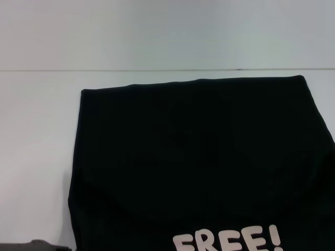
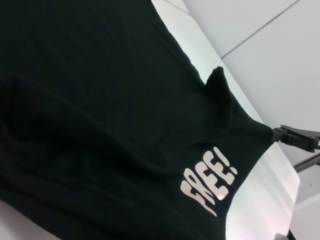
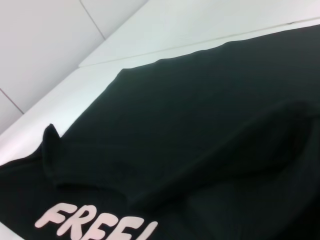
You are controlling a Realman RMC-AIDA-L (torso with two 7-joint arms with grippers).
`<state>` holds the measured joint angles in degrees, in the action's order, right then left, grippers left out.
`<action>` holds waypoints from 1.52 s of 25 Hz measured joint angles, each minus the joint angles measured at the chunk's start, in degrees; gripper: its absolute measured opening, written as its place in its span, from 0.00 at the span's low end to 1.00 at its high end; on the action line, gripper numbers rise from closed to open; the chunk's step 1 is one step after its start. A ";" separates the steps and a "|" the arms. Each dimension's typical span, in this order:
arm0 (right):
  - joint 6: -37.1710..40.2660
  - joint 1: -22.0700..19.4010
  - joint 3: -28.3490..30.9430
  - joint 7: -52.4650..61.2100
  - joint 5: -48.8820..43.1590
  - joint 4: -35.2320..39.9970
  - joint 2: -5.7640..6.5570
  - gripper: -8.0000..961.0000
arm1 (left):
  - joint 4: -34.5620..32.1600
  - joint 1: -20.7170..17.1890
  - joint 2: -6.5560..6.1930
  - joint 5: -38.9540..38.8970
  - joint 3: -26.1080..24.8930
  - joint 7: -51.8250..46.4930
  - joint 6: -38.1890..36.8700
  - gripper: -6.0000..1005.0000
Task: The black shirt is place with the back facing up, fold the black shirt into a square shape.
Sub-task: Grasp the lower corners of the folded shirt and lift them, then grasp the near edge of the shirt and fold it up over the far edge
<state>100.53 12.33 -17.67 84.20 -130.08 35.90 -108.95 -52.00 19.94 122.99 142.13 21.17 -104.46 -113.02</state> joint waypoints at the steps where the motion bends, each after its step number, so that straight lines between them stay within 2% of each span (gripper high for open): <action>1: 0.52 -0.31 0.14 -0.19 0.00 -0.04 -0.04 0.04 | -0.02 -0.04 0.02 0.18 0.00 0.07 -0.20 0.02; 9: 4.76 -2.23 2.55 -3.11 0.00 -0.13 -0.58 0.04 | -0.07 0.99 -0.36 0.33 -0.14 0.18 -0.42 0.02; 17: 6.31 -1.51 5.57 -4.80 0.01 -0.22 -0.81 0.04 | 0.24 4.31 -1.69 -0.56 -1.81 -0.15 0.28 0.02; 25: 5.29 3.30 9.68 -4.95 0.30 -0.59 0.16 0.04 | 4.39 10.74 -4.03 -3.36 -2.83 -0.15 6.30 0.02; 29: 3.23 7.16 10.84 -3.81 0.30 -2.48 0.77 0.04 | 6.74 14.48 -5.89 -3.92 -2.82 -0.23 11.26 0.02; 34: -1.69 11.26 12.11 -0.69 0.54 -3.26 0.78 0.04 | 8.42 18.64 -7.55 -4.50 -2.85 -1.51 18.14 0.02; 38: -8.17 15.32 12.65 1.69 0.67 -4.96 0.57 0.04 | 11.50 21.95 -8.84 -4.65 -2.47 -3.63 26.63 0.02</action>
<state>92.36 27.65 -5.02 85.89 -129.41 30.94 -108.39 -40.51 41.89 114.15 137.49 18.71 -108.09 -86.39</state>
